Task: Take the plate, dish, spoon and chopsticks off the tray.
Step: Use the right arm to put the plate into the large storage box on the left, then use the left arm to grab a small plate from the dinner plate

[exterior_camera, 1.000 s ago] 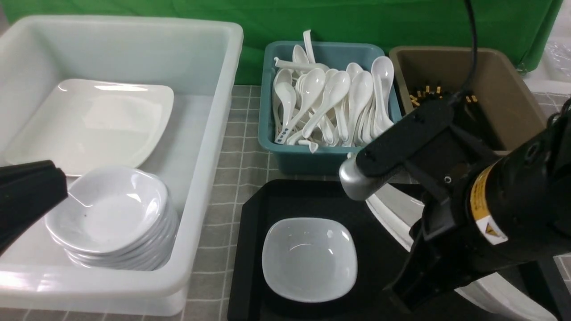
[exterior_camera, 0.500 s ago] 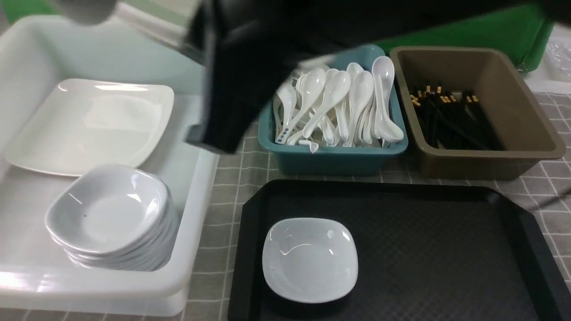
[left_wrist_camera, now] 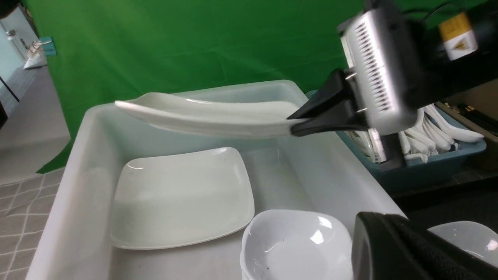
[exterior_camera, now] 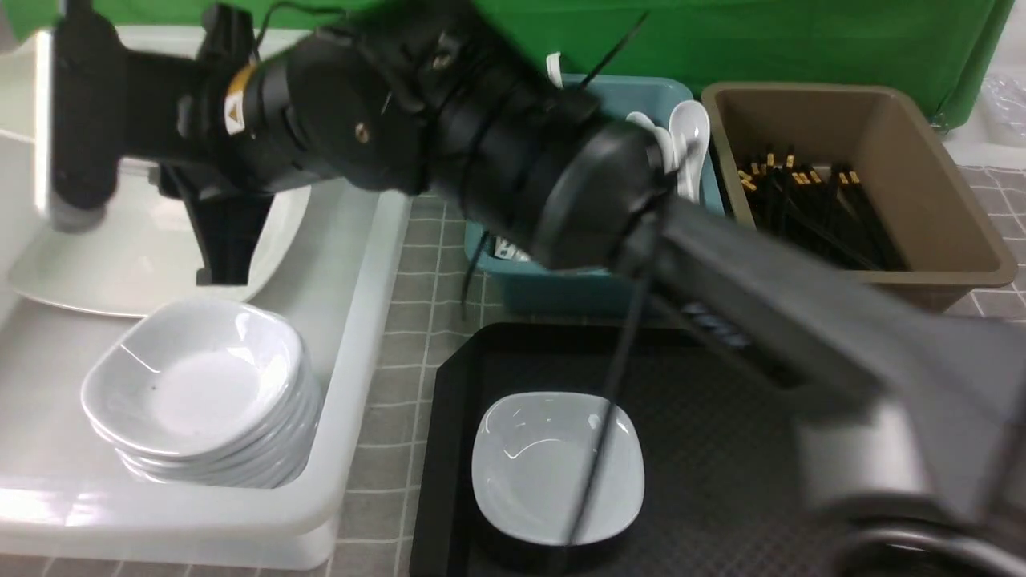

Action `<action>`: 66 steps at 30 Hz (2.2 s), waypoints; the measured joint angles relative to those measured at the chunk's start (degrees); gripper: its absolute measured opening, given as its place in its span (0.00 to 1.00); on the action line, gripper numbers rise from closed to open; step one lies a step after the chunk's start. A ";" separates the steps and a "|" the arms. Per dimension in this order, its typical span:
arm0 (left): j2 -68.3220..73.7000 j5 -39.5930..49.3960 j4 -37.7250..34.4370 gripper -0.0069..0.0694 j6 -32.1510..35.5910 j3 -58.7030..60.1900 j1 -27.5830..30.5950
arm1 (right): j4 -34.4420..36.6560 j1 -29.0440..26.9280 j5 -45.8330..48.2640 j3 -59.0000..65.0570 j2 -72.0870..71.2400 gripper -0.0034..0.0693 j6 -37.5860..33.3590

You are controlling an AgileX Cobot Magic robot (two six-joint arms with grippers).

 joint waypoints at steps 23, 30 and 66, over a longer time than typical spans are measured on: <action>0.00 0.18 -6.18 0.10 0.22 0.00 0.00 | 4.67 -2.24 -6.57 -13.99 19.06 0.21 -10.65; 0.00 0.18 -7.18 0.10 0.22 0.00 0.00 | 4.64 -2.24 -7.14 -14.49 19.06 0.55 -2.90; 18.43 2.57 -23.65 0.10 17.77 -0.08 0.00 | -11.10 -2.00 35.10 18.56 -40.13 0.10 50.79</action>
